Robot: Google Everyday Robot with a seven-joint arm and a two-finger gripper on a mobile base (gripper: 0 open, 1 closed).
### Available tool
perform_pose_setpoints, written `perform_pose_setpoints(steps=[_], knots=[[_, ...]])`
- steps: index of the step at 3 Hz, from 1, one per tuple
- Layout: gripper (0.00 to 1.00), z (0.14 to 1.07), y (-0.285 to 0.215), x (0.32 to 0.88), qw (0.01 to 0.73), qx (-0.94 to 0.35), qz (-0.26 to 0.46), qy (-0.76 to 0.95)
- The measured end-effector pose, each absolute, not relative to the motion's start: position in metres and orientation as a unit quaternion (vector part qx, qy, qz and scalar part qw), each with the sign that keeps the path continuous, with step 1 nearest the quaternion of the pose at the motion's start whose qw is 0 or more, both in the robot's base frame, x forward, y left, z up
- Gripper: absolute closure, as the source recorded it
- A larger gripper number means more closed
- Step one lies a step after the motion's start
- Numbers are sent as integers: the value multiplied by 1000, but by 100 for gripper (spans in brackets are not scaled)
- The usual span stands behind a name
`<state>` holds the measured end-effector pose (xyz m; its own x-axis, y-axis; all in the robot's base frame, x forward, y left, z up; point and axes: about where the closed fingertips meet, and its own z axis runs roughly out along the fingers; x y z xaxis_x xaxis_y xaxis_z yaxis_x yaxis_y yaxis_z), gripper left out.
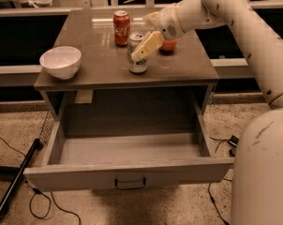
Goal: Place 7up can into top drawer
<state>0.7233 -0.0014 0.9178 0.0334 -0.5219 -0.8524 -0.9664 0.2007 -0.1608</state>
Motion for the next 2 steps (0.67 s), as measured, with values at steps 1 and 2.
perform_pose_setpoints(steps=[1,2], knots=[[18,907,-1,729,431,-564,279,646],[42,901,0,732,432,-560,295,643]])
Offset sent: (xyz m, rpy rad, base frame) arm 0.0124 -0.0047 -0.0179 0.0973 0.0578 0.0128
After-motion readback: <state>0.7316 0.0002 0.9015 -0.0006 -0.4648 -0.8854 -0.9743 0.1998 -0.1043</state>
